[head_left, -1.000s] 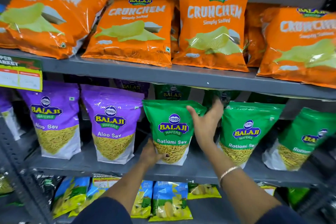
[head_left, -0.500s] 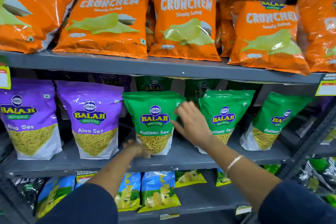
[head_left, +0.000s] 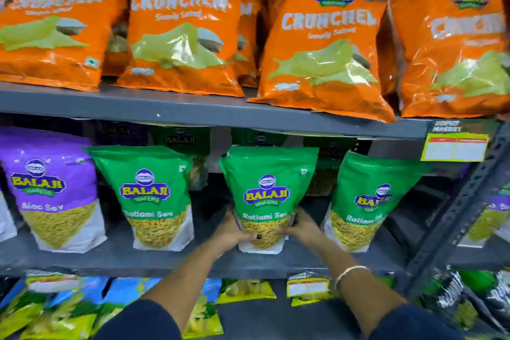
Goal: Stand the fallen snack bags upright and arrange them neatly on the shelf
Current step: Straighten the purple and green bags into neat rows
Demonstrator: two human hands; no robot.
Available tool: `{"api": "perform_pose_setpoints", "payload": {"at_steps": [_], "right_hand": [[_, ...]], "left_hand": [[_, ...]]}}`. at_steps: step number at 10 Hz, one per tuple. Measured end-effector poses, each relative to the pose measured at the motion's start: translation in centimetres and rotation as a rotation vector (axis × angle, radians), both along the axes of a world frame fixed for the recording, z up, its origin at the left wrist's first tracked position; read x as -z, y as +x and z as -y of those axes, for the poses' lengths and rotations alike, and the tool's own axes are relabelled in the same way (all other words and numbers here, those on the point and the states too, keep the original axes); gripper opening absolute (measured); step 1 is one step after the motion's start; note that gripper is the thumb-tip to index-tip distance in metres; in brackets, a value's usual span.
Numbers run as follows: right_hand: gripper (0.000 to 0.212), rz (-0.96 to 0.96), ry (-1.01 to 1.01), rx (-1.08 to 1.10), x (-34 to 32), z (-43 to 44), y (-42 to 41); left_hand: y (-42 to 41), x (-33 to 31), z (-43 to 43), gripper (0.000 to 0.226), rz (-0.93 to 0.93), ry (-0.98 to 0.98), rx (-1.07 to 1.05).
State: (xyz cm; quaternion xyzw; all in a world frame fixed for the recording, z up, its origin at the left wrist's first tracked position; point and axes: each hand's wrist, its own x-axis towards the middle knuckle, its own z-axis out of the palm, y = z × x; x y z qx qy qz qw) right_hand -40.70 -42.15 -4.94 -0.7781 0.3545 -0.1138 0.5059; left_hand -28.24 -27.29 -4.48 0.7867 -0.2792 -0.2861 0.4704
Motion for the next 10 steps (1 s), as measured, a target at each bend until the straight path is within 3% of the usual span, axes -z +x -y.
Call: {"api": "perform_pose_setpoints", "payload": {"at_steps": [1,2,3,4,5,7,8,9,10], "right_hand": [[0.077,0.068,-0.003,-0.008,0.1,-1.7,1.2],[0.096,0.208,-0.017,0.071,-1.4,-2.9,1.0],[0.091,0.378,-0.543,0.319,-7.8,-3.5,0.4],[0.061,0.077,-1.104,0.060,-15.2,-4.3,1.3],[0.053,-0.138,-0.982,-0.125,-17.8,-4.3,2.6],[0.043,-0.105,-0.871,-0.028,-18.1,-5.3,3.1],[0.041,-0.085,-0.978,0.023,-17.7,-6.2,3.2],[0.041,0.076,-1.314,0.116,-16.1,-7.8,2.8],[0.035,0.380,-1.404,0.070,-13.4,-8.7,1.1]], "left_hand": [[0.1,0.8,0.3,0.089,0.006,-0.037,-0.159],[0.4,0.9,0.1,0.088,0.004,-0.036,-0.176],[0.2,-0.2,-0.2,0.103,-0.002,-0.032,-0.135],[0.6,-0.1,-0.5,0.115,-0.013,-0.027,-0.133],[0.5,0.3,-0.7,0.101,0.030,0.011,-0.130],[0.5,0.1,-1.2,0.078,0.038,0.037,-0.143],[0.5,0.4,-1.4,0.078,0.034,0.058,-0.122],[0.0,0.4,-2.4,0.081,0.052,0.099,-0.080],[-0.9,0.3,-3.8,0.072,0.311,0.048,-0.182]]}}
